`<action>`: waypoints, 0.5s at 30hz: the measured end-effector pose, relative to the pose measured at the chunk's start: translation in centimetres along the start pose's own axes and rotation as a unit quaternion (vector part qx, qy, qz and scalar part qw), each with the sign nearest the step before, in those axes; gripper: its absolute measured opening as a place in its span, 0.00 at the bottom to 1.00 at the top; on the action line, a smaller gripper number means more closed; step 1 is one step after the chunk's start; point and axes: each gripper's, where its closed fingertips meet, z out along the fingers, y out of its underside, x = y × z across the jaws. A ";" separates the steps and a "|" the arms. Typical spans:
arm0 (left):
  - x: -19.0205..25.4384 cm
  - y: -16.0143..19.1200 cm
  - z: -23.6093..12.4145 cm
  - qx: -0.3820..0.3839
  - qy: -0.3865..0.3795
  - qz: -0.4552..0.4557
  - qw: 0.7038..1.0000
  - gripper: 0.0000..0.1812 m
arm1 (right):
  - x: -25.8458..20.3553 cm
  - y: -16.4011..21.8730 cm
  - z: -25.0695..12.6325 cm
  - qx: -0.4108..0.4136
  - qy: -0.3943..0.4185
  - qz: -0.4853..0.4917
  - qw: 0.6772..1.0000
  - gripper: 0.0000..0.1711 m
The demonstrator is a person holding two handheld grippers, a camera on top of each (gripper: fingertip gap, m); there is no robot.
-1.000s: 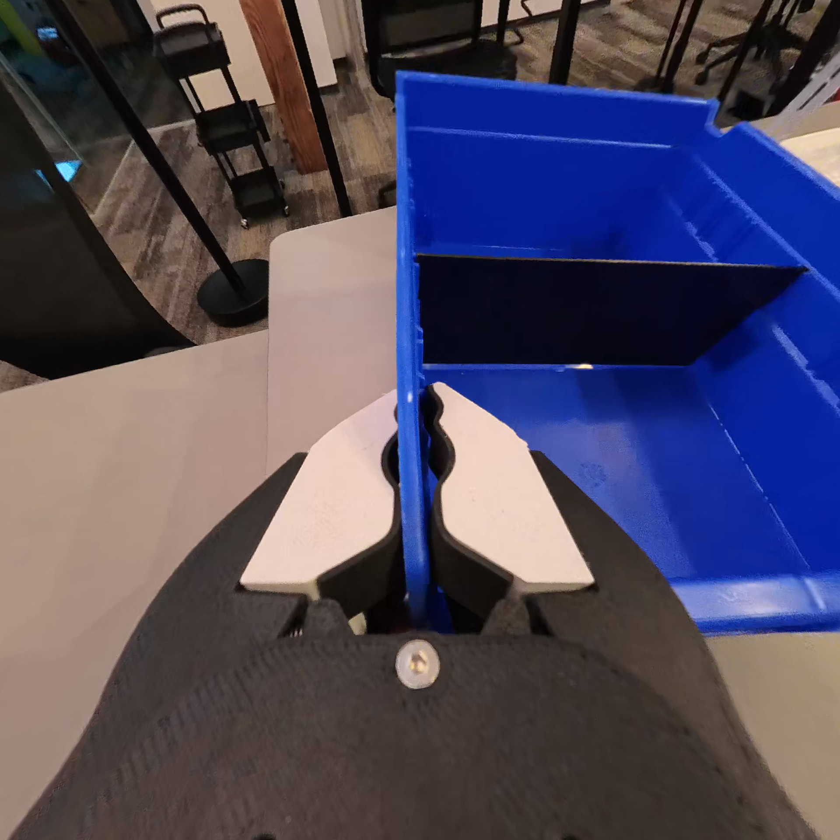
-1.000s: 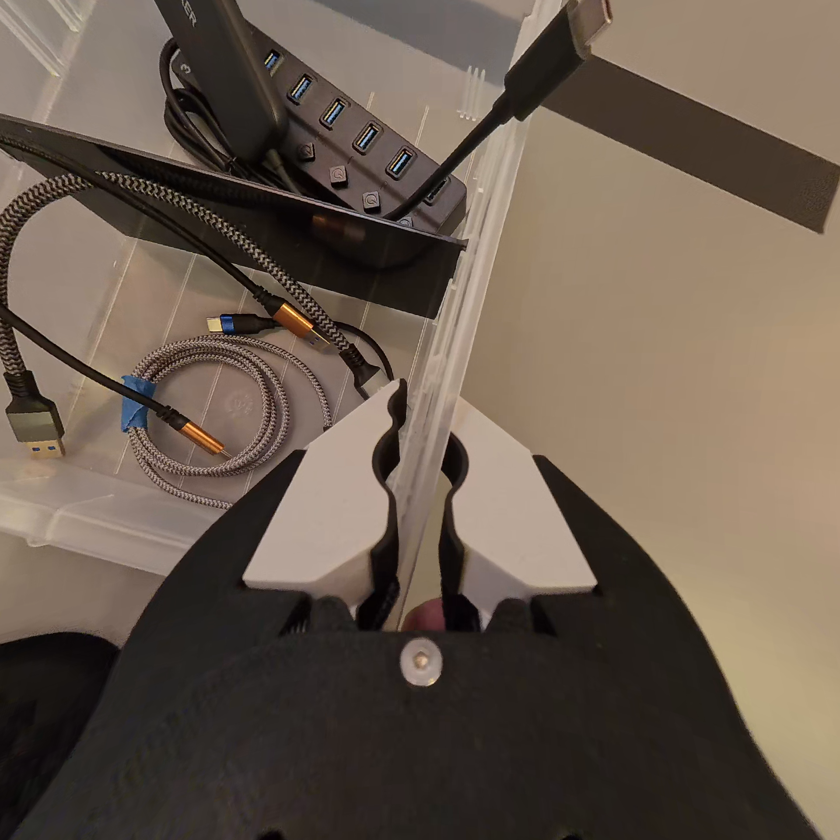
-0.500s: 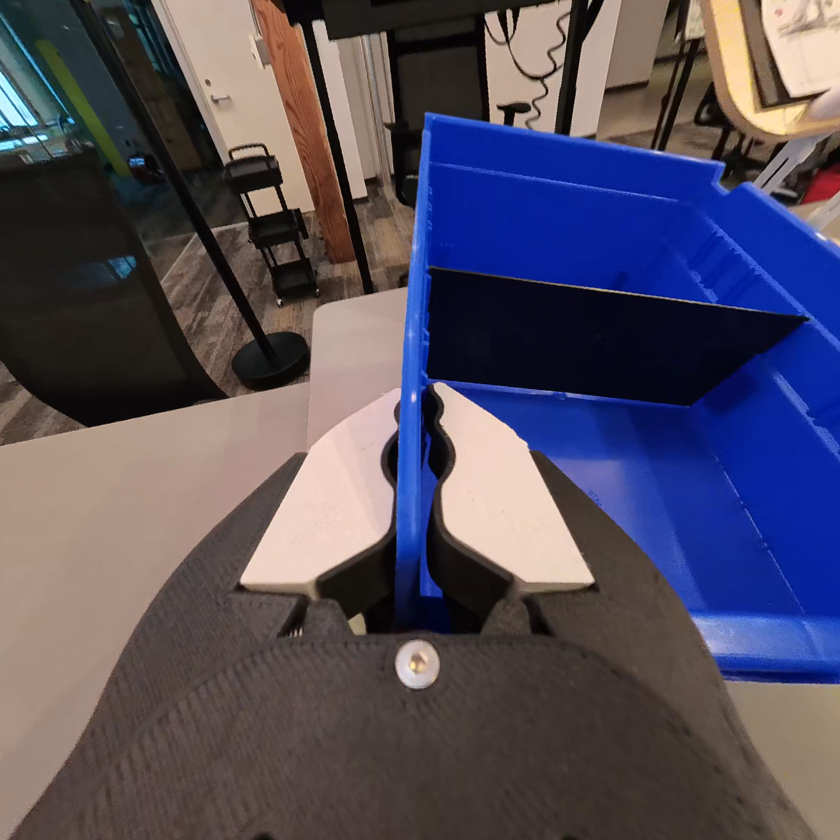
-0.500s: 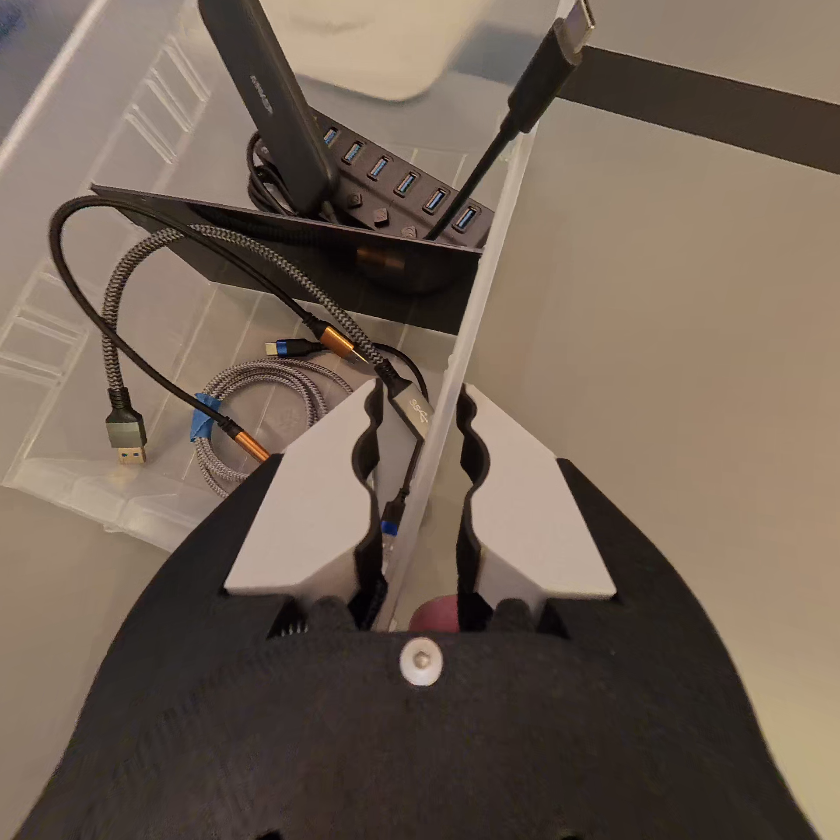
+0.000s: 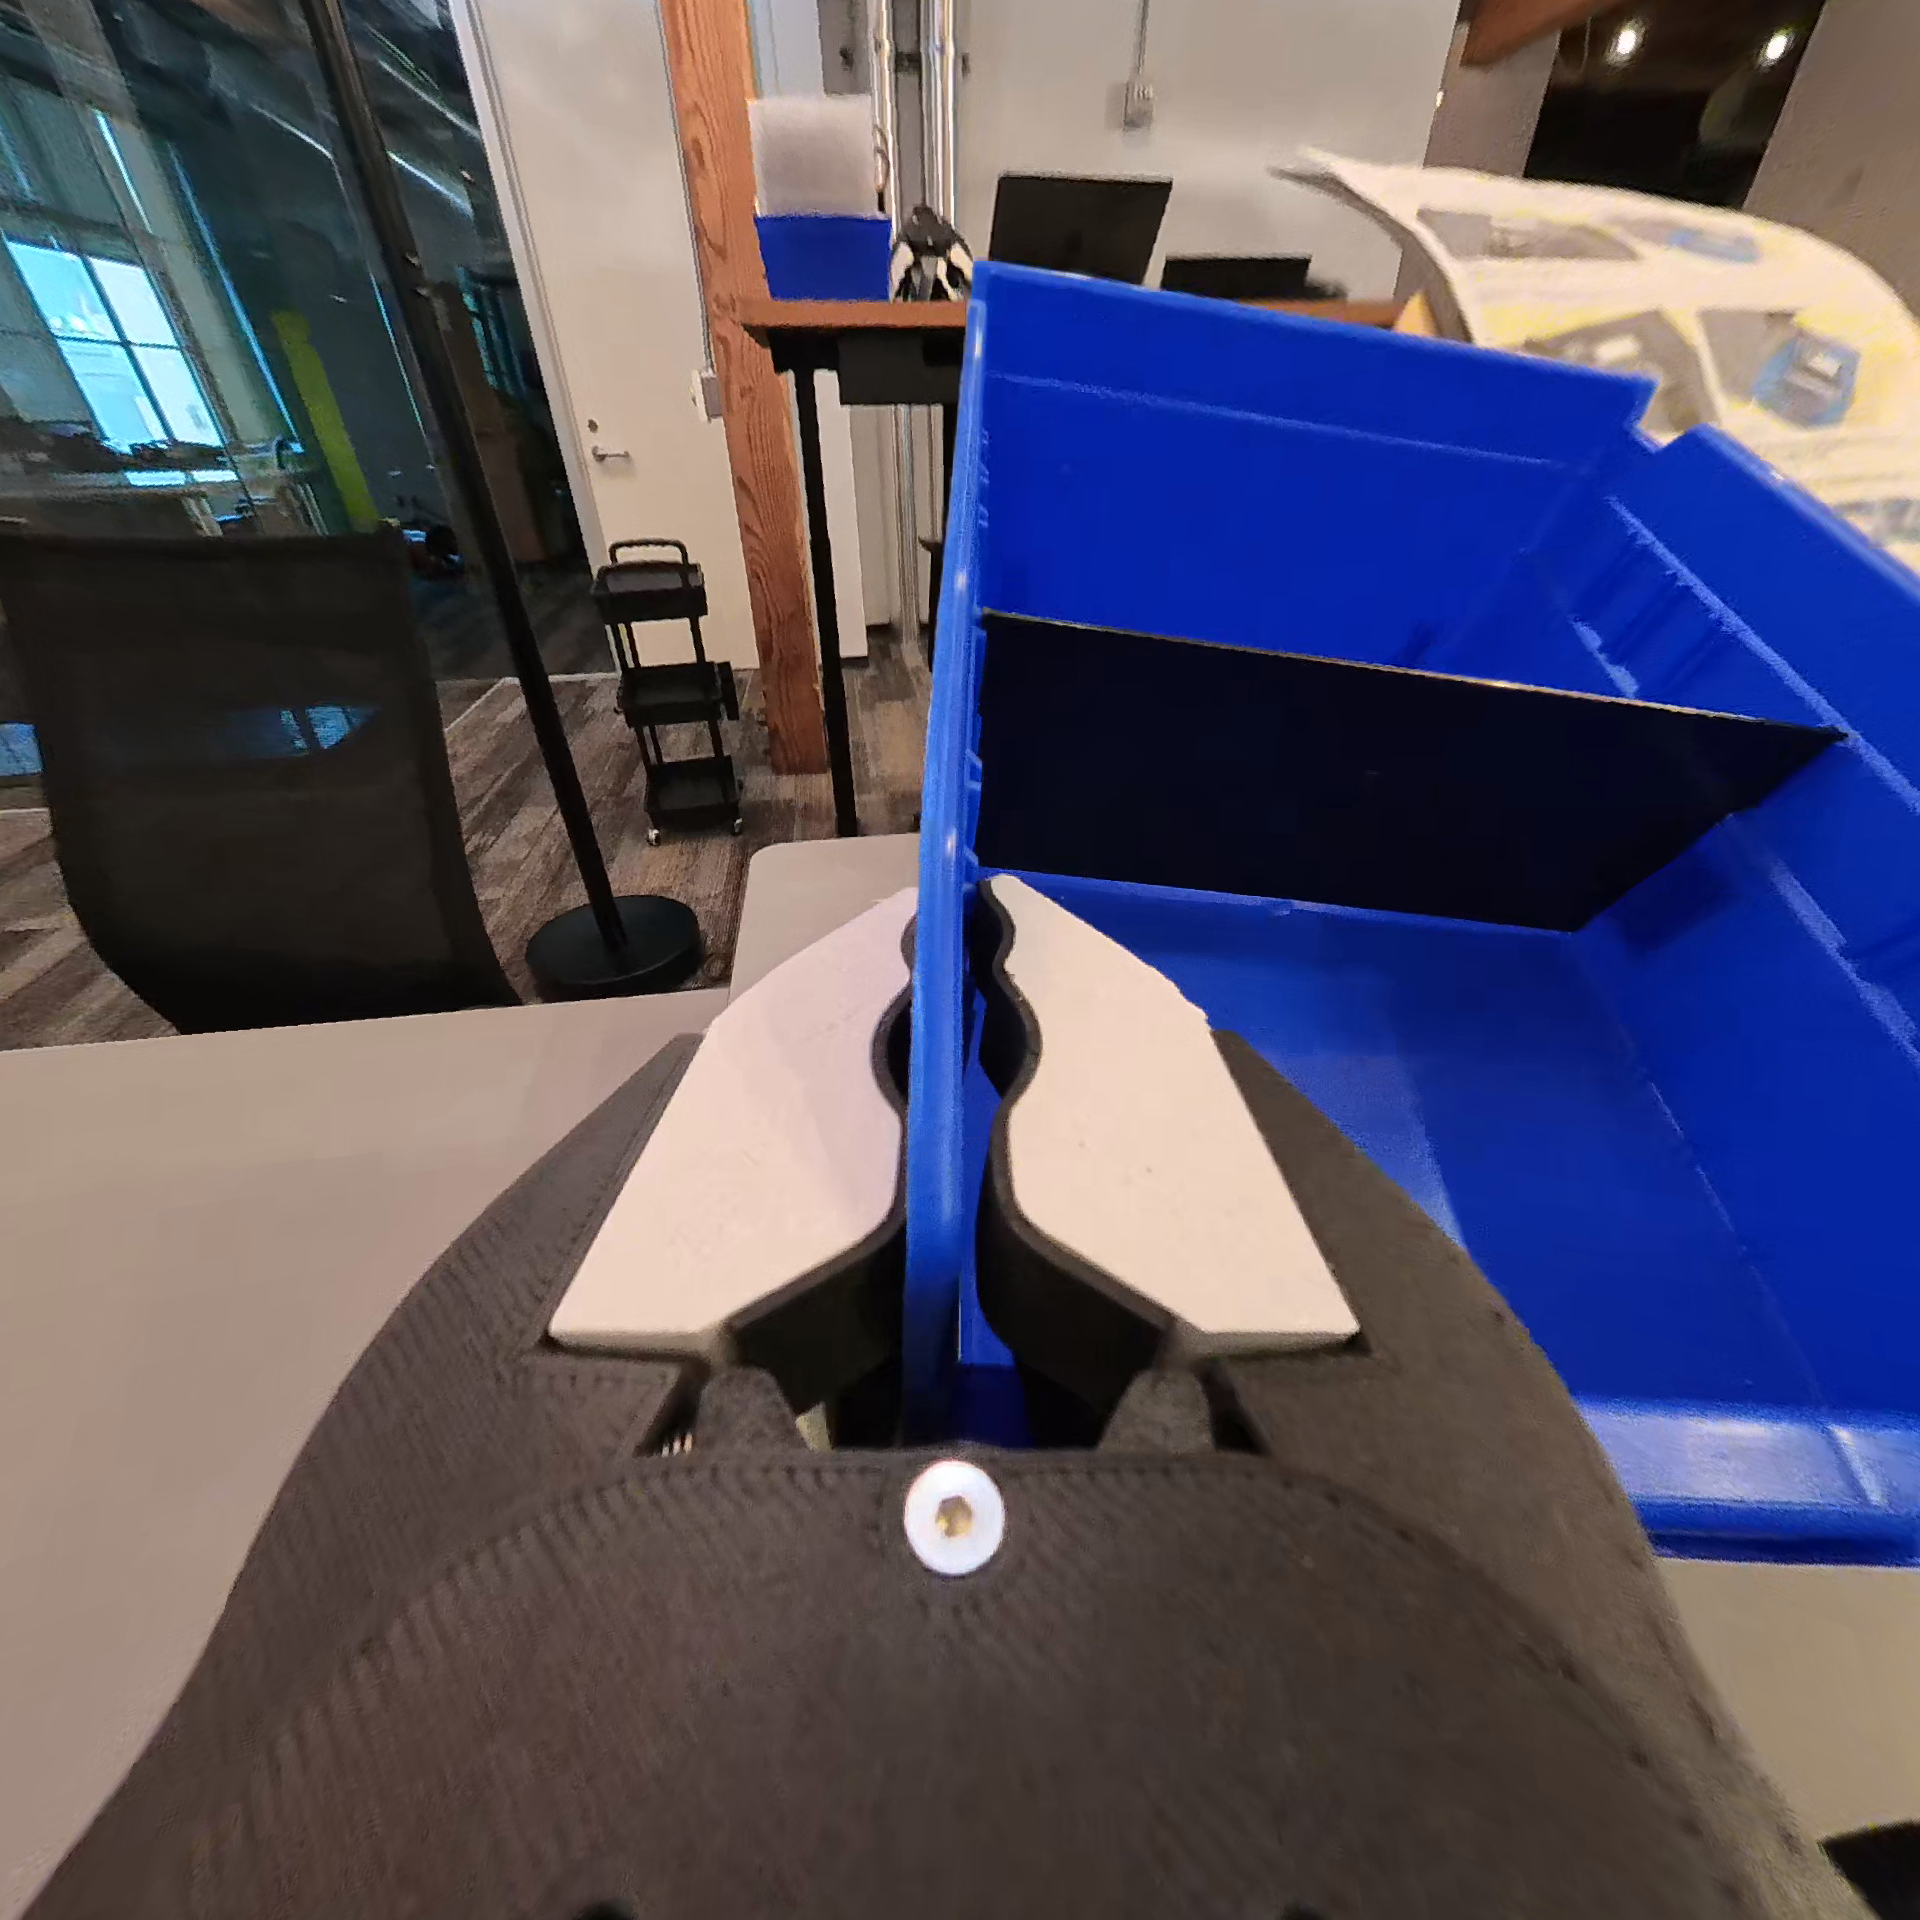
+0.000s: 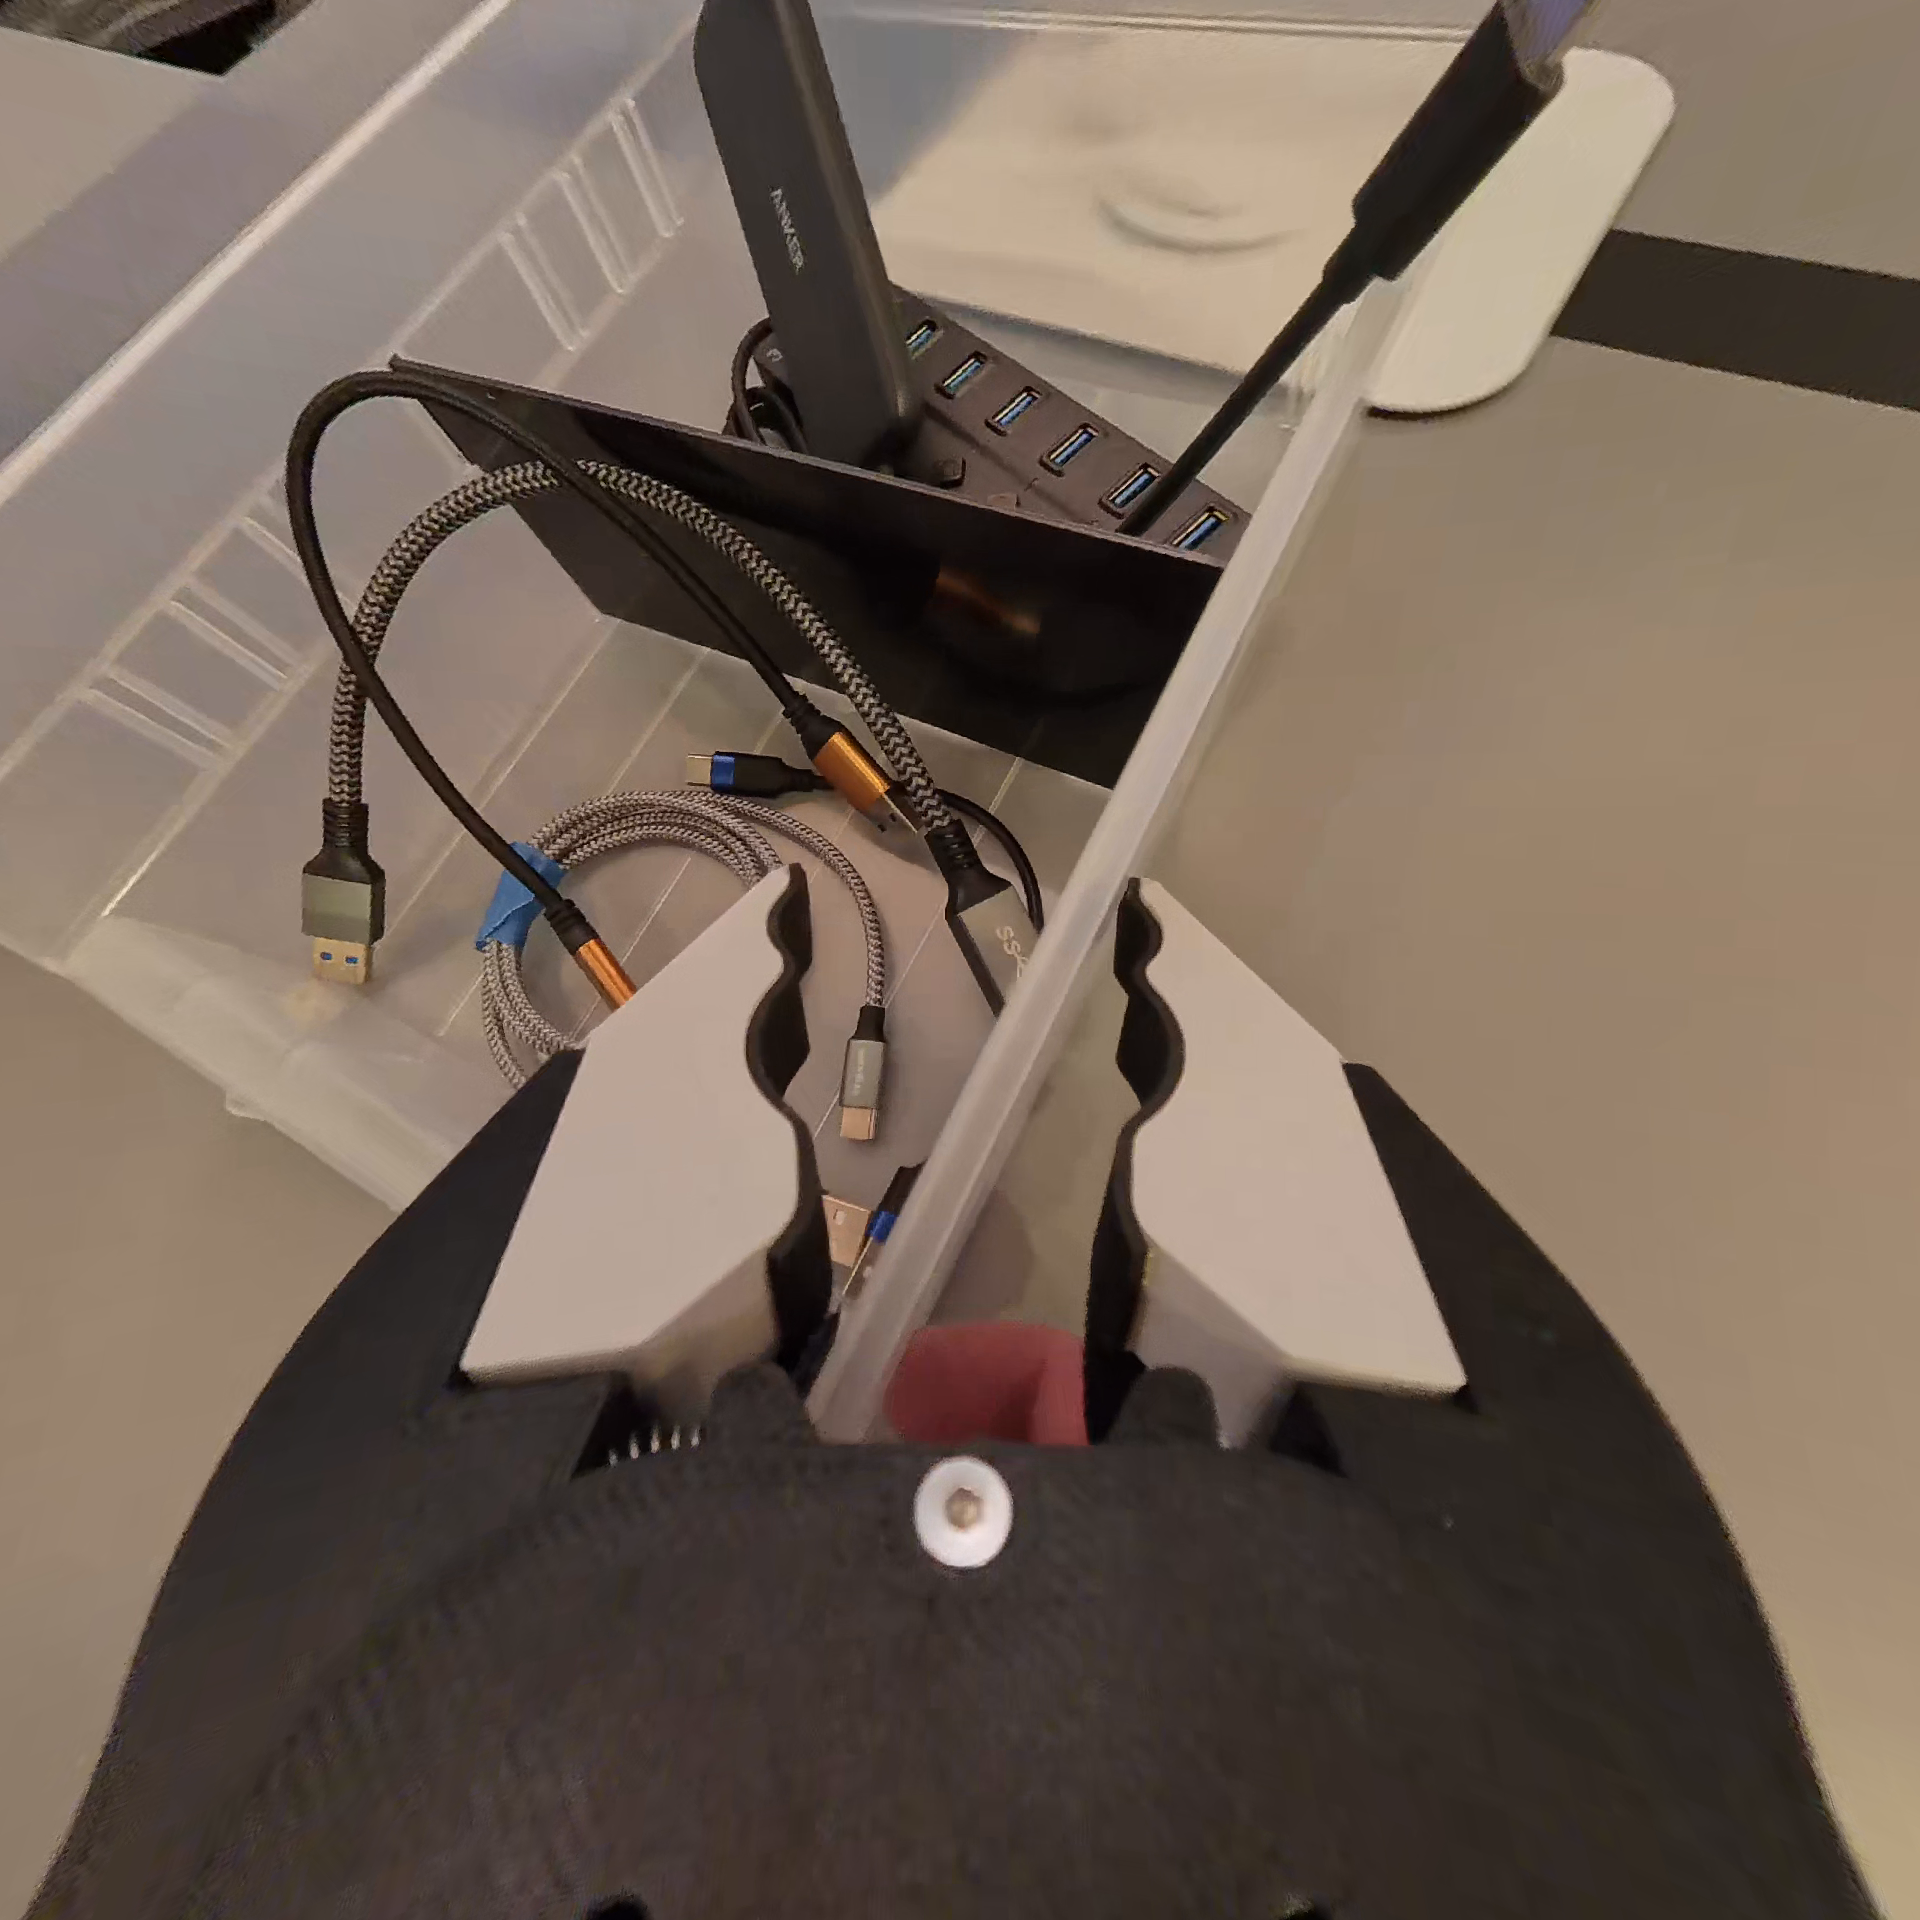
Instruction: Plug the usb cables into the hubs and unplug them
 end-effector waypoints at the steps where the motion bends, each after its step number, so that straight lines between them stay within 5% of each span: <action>1: 0.0 -0.2 -0.3 0.006 0.000 -0.004 1.000 0.03 | -0.8 -0.3 0.7 0.003 -0.005 0.002 1.000 0.33; 15: -0.8 -2.9 -5.8 0.062 -0.034 -0.043 0.997 0.03 | -16.3 -4.5 10.6 -0.002 -0.090 0.004 0.996 0.48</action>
